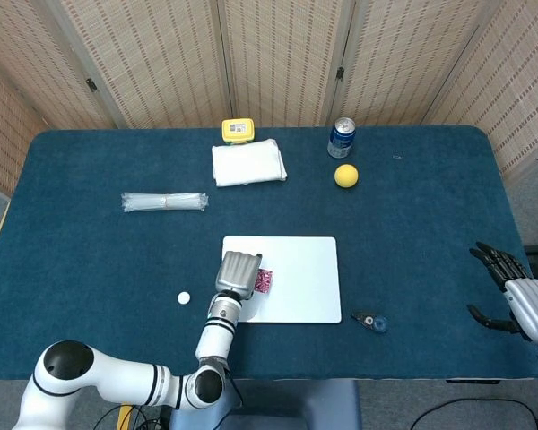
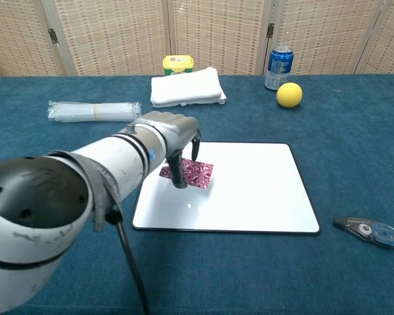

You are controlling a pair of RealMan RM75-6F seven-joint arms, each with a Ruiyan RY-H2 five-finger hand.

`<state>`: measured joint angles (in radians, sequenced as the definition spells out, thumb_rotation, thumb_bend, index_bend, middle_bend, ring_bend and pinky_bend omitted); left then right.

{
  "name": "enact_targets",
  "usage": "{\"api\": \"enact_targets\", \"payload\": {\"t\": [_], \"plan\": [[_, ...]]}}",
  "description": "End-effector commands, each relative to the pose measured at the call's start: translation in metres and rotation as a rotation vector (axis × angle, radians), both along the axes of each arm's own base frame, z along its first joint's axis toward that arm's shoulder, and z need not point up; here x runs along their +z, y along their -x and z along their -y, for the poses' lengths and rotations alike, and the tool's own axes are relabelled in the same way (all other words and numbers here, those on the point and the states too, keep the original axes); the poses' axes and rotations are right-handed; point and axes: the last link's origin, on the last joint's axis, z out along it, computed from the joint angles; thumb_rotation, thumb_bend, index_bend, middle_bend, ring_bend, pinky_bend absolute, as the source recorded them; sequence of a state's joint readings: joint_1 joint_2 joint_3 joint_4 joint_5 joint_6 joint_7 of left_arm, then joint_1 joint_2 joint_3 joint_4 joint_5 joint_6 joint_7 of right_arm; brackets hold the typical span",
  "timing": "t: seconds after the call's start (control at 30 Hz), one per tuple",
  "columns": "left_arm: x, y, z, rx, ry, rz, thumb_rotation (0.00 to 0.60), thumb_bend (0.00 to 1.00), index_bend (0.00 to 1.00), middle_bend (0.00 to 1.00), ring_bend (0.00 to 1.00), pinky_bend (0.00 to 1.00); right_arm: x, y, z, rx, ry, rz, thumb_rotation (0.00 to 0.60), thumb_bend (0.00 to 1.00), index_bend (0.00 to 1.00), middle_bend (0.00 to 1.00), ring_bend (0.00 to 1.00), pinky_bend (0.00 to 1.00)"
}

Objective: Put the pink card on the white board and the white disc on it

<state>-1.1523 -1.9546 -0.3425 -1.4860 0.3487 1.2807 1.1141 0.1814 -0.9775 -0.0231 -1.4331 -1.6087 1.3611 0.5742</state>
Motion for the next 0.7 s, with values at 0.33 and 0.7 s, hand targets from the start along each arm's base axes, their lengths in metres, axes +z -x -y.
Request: {"api": "enact_targets", "payload": {"t": [0.33, 0.7], "plan": [[-0.018, -0.019, 0.001, -0.009, 0.018, 0.017, 0.600, 0.27, 0.28, 1.00, 0.98, 0.98, 0.006, 0.008, 0.002, -0.013, -0.002, 0.017, 0.600, 0.24, 0.00, 0.00, 0.00, 0.00], [0.023, -0.004, 0.007, -0.011, -0.050, 0.055, 0.600, 0.27, 0.28, 1.00, 0.98, 0.98, 0.000, 0.005, 0.002, -0.006, -0.014, -0.014, 0.600, 0.24, 0.00, 0.00, 0.00, 0.00]]}}
